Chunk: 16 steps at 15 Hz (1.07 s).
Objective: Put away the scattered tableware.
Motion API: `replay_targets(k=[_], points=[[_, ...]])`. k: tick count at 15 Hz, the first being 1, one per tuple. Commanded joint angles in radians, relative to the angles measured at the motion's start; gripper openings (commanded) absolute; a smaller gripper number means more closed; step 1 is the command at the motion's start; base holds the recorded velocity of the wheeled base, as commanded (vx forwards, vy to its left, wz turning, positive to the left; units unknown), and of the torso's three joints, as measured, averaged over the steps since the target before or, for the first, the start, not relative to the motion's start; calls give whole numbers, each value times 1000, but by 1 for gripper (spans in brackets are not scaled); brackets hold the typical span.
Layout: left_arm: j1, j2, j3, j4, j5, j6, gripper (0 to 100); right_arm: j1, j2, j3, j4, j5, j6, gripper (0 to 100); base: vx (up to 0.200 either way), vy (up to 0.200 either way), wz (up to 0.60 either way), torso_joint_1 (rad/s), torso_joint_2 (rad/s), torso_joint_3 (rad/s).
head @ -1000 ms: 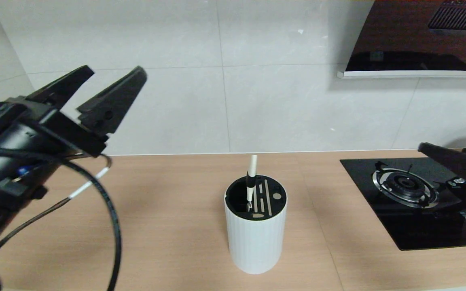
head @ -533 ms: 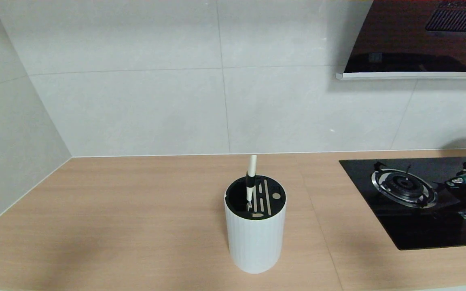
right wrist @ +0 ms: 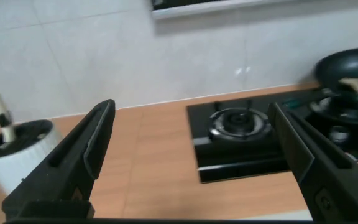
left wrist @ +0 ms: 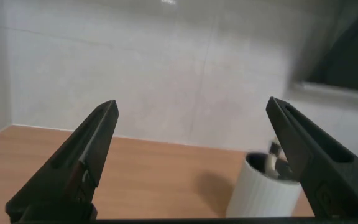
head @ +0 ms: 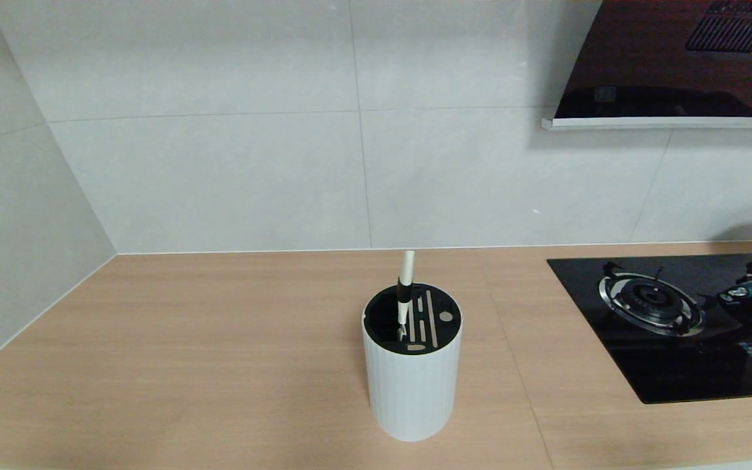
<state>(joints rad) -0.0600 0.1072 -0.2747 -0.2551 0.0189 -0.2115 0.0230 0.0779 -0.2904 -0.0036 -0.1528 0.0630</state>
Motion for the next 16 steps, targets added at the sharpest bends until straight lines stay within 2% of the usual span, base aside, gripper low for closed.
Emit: replay_targets(k=[1, 3, 4, 5, 6, 7, 8, 9, 12, 14, 16], points=[[58, -107, 58, 19, -48, -8, 100, -26, -76, 106, -27, -67, -20, 100, 0, 0, 0, 0, 0, 0], [58, -107, 158, -21, 6, 21, 100, -26, -76, 197, -107, -88, -49, 100, 0, 0, 0, 0, 0, 0], [58, -107, 238, -46, 16, 70, 100, -26, -76, 267, -177, -85, -72, 100, 0, 0, 0, 0, 0, 0], [58, -107, 275, -7, 24, 147, 100, -26, -76, 290, -179, -82, -91, 100, 0, 0, 0, 0, 0, 0], [58, -107, 272, 43, 30, 161, 100, -26, -76, 289, -157, -80, -89, 100, 0, 0, 0, 0, 0, 0], [58, -107, 272, 43, 30, 161, 100, -26, -76, 289, -157, -80, -89, 100, 0, 0, 0, 0, 0, 0], [58, -107, 275, 134, 30, 178, 100, -26, -76, 289, -118, -65, -89, 100, 0, 0, 0, 0, 0, 0], [58, -107, 272, 269, 35, 210, 100, -26, -76, 289, -41, -7, -83, 100, 0, 0, 0, 0, 0, 0], [58, -107, 275, 254, 35, 218, 100, -26, -76, 289, -38, 78, -74, 100, 0, 0, 0, 0, 0, 0], [58, -107, 273, 254, 35, 199, 100, -26, -76, 289, -32, 200, -140, 100, 0, 0, 0, 0, 0, 0], [58, -107, 275, 254, 35, 196, 100, -25, -76, 289, 4, 222, -150, 100, 0, 0, 0, 0, 0, 0]])
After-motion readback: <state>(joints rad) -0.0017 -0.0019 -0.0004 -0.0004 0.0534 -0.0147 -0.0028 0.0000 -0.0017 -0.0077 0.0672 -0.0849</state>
